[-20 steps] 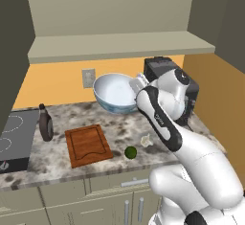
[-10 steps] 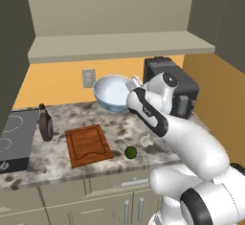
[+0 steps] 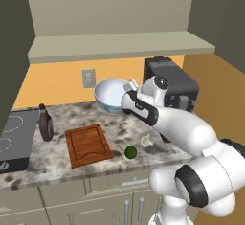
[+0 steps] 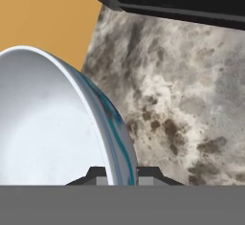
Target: Open the cabinet. Place the bowl and condiment on the counter. Then place the lime and garlic on the cutting board.
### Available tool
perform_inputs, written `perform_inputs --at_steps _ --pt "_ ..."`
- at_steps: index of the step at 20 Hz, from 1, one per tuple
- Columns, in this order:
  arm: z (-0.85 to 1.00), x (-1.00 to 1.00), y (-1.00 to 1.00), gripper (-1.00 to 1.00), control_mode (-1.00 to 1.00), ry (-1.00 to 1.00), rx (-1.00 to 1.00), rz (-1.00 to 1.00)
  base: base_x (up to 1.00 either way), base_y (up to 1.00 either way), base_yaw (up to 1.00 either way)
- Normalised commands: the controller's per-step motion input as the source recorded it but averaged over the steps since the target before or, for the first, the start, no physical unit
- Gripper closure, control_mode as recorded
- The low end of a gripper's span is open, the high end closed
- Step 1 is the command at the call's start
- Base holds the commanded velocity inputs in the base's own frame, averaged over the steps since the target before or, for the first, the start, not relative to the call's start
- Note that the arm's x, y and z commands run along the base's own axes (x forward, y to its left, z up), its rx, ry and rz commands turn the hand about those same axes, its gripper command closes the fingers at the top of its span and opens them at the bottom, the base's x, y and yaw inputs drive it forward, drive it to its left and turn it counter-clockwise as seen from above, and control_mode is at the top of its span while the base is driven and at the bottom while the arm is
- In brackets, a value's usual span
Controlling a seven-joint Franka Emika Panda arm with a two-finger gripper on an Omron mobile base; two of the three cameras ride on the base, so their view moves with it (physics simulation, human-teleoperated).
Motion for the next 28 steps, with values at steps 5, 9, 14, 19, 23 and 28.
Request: perform_inputs --at_steps 5,9,14,19,23,28 --pt "-0.19 0.3 0.02 1.0 -1.0 0.01 0.0 -0.05 0.0 0.0 0.0" --pt "-0.22 0.26 0.0 1.0 -1.0 0.02 0.0 -0.04 0.0 0.0 0.0" --pt "-0.23 0.17 0.0 1.0 -1.0 0.03 0.0 -0.03 0.0 0.0 0.0" --pt "-0.24 0.17 0.0 1.0 -1.0 0.03 0.0 -0.03 0.0 0.0 0.0" --pt "-0.19 0.21 0.0 1.0 -1.0 0.03 0.0 -0.03 0.0 0.0 0.0" --pt "-0.14 0.26 0.0 1.0 -1.0 0.02 0.0 -0.02 0.0 0.0 0.0"
